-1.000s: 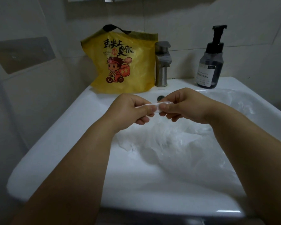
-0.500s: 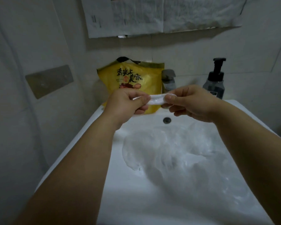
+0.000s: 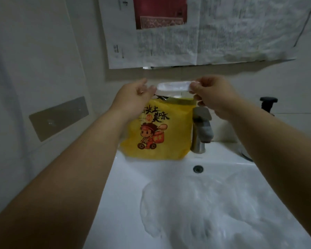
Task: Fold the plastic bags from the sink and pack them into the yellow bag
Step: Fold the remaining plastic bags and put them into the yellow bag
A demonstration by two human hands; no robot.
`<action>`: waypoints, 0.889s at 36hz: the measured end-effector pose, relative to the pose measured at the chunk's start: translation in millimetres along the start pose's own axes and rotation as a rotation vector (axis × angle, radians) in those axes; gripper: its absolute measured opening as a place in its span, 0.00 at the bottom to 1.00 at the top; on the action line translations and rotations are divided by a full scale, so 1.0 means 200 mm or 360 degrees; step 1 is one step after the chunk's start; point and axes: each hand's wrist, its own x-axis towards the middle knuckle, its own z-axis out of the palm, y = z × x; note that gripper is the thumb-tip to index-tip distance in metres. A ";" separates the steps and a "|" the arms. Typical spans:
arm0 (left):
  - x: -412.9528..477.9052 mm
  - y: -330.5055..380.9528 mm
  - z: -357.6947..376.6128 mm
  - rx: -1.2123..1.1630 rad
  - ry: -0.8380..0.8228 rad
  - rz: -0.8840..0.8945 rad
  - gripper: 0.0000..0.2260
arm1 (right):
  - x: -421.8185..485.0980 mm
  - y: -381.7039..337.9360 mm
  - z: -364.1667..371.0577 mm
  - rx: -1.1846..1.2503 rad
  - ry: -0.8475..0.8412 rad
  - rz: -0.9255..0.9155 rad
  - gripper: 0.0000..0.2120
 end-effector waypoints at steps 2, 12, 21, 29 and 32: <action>0.09 -0.04 0.00 0.0272 0.0015 0.0054 0.23 | 0.08 0.02 0.00 -0.0058 0.0053 -0.0012 0.12; 0.32 -0.22 0.09 0.0816 -0.0118 -0.0026 0.08 | 0.40 0.10 0.14 -0.0214 -0.0026 -0.0107 0.13; 0.35 -0.19 0.07 0.0355 0.0069 0.0145 0.08 | 0.41 0.10 0.30 -0.0919 -0.0795 -0.0070 0.09; 0.31 -0.19 0.10 0.0223 0.0127 0.0017 0.10 | 0.37 0.03 0.29 -0.1088 -0.0792 0.0063 0.17; 0.28 -0.19 0.08 0.0219 0.0142 -0.0023 0.14 | 0.34 0.00 0.22 -0.0732 -0.0448 -0.0031 0.18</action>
